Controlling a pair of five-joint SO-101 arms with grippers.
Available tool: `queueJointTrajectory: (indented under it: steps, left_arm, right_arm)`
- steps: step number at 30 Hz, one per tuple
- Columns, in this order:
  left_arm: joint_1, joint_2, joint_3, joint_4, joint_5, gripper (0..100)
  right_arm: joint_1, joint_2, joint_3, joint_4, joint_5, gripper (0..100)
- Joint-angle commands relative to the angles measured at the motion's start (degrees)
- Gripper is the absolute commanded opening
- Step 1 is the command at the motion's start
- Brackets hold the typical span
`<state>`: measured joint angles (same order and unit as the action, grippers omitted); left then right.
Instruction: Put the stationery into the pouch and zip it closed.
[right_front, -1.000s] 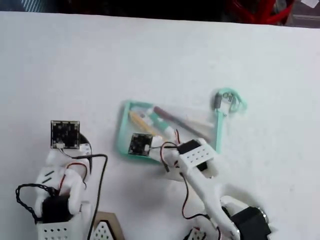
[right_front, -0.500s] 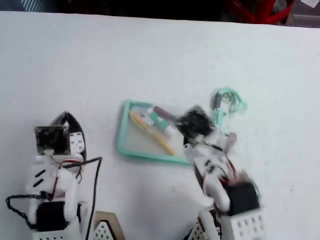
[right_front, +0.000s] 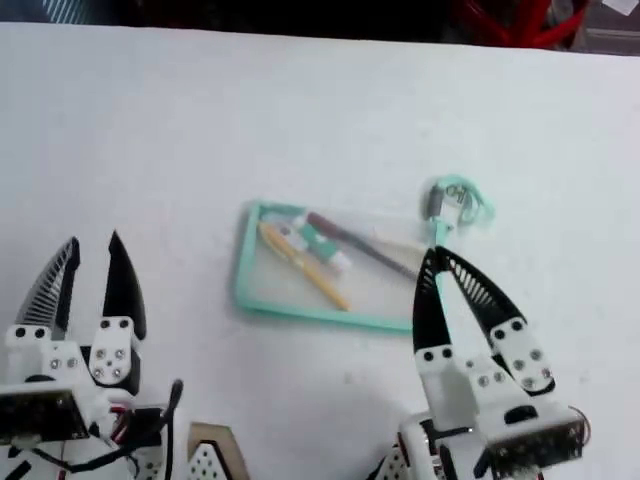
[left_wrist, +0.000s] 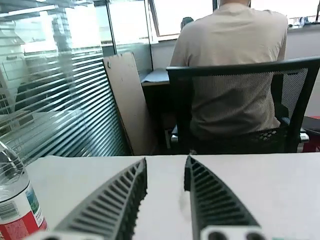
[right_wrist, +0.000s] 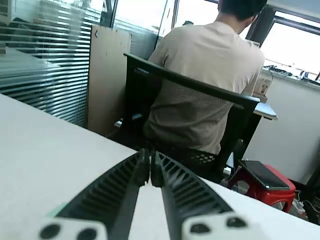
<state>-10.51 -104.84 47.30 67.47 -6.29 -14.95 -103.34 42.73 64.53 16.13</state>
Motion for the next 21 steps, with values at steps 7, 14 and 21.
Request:
queueJointTrajectory:
  steps: [7, 14, 21]
  left_arm:
    - [0.9, 0.4, 18.9, -11.5, 0.5, 14]
    - [0.9, 0.4, 42.3, -29.7, 0.0, 14]
    - [1.4, 0.7, 49.8, -30.5, 0.1, 14]
  right_arm:
    - [0.4, -0.1, -6.3, 8.9, -0.5, 2.5]
    - [0.9, 0.0, -5.4, 12.4, -16.0, 2.5]
    - [0.9, 0.1, 1.5, 9.6, -21.5, 2.5]
